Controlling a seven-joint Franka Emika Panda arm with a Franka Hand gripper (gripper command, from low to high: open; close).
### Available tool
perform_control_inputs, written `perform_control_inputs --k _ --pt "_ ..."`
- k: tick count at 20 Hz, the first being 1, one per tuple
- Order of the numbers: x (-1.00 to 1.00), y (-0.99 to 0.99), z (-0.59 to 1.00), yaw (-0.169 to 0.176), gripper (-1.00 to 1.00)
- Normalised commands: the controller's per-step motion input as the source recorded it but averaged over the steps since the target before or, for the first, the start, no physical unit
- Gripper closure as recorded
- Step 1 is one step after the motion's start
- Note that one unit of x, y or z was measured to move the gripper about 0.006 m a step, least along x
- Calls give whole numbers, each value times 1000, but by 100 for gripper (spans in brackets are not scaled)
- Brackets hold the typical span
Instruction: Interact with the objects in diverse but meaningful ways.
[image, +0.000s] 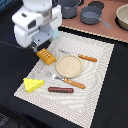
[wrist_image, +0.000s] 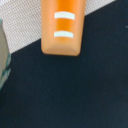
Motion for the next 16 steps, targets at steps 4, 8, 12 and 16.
perform_control_inputs --k 4,8,12,16 --pt "184 -981 33 15 -100" --pt "186 -826 0 135 -100" --pt "114 -758 1 167 -100" --pt "134 -628 124 189 -100"
